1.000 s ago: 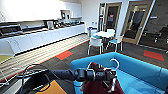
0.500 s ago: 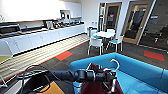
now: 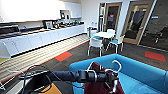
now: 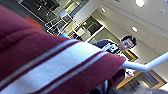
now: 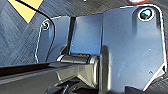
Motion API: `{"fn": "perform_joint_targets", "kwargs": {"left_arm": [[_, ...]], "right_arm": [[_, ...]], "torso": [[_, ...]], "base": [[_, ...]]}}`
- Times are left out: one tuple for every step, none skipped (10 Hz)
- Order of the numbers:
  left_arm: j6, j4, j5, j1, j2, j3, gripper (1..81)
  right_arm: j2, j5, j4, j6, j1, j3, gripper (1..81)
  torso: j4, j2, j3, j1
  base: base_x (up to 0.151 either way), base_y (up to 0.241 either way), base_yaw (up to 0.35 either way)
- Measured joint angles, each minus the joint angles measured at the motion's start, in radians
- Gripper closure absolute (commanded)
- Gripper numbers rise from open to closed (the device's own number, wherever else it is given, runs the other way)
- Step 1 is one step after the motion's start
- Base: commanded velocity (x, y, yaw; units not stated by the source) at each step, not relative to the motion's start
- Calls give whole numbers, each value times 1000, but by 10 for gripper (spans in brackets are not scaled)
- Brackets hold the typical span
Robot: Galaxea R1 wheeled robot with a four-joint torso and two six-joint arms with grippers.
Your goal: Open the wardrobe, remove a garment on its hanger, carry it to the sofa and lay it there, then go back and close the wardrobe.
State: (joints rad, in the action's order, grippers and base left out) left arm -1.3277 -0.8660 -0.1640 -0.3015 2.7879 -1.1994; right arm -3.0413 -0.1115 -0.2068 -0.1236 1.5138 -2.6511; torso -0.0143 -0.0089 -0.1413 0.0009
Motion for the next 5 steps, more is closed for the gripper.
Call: {"fn": "perform_joint_targets", "kwargs": {"left_arm": [[5, -1, 2, 0, 11, 0, 811], [4, -1, 4, 0, 14, 0, 811], [1, -1, 5, 0, 13, 0, 811], [-2, -1, 2, 0, 19, 0, 811], [-1, -1, 6, 0, 24, 0, 811]], "right_arm": [[0, 0, 0, 0, 1, 0, 10], [0, 1, 0, 0, 1, 0, 10], [0, 0, 0, 0, 0, 0, 10], [0, 0, 0, 0, -2, 0, 10], [0, 1, 0, 0, -1, 0, 10]], "torso": [[0, 0, 0, 0], [0, 0, 0, 0], [0, 0, 0, 0], [0, 0, 0, 0], [0, 0, 0, 0]], "base": [[98, 0, 0], [98, 0, 0], [98, 0, 0], [98, 0, 0], [94, 0, 0]]}}
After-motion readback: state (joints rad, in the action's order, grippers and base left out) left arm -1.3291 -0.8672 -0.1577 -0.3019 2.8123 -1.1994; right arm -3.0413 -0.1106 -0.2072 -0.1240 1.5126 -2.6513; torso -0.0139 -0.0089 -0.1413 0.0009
